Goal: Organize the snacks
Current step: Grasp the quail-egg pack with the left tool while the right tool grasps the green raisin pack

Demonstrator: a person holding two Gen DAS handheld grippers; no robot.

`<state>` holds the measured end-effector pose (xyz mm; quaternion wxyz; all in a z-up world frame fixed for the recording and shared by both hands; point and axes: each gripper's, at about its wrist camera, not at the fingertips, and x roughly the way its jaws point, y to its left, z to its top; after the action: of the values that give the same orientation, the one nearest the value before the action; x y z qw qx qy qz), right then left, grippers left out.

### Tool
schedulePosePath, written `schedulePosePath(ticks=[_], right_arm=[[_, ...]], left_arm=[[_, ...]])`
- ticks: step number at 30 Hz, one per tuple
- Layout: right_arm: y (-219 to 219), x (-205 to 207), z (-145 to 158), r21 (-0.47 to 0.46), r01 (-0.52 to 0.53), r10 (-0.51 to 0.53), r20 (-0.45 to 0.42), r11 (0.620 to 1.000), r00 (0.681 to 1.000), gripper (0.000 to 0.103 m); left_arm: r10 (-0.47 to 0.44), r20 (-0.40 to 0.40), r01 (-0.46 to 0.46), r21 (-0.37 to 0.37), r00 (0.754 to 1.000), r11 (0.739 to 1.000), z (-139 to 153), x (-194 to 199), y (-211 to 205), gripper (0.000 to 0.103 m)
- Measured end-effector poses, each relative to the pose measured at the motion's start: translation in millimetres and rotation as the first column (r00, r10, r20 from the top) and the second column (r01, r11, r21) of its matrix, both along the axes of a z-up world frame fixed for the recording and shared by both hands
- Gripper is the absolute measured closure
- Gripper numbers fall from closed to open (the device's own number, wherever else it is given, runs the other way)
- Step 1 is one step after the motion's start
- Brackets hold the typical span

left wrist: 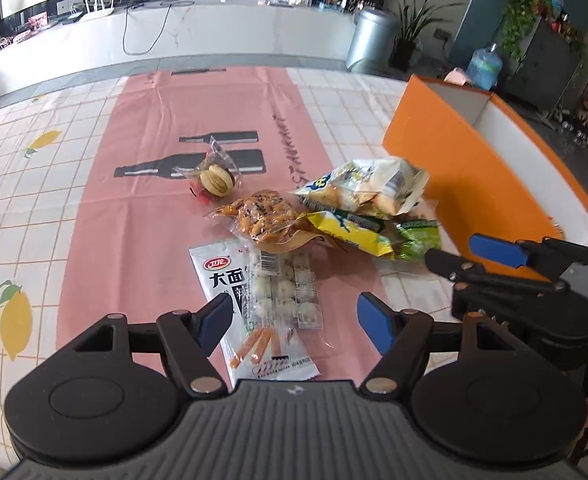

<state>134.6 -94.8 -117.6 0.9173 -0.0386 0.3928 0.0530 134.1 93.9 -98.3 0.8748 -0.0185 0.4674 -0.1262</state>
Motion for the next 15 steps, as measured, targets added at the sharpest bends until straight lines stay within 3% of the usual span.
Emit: schedulePosePath(ticks=[9, 15], right_arm=[[-10.1, 23.1, -22.0, 0.038, 0.053, -0.052, -0.022, 0.998, 0.998, 0.060], [-18.5, 38.5, -29.0, 0.086, 0.071, -0.068, -0.030, 0.994, 0.997, 0.059]], left_arm=[[-0.013, 0.000, 0.013, 0.066, 1.000, 0.998, -21.1, 17.9, -20.8, 0.018], [-0.050, 0.002, 0.049, 0.155, 0.999, 0.987, -31.7, 23.9, -38.0, 0.018]])
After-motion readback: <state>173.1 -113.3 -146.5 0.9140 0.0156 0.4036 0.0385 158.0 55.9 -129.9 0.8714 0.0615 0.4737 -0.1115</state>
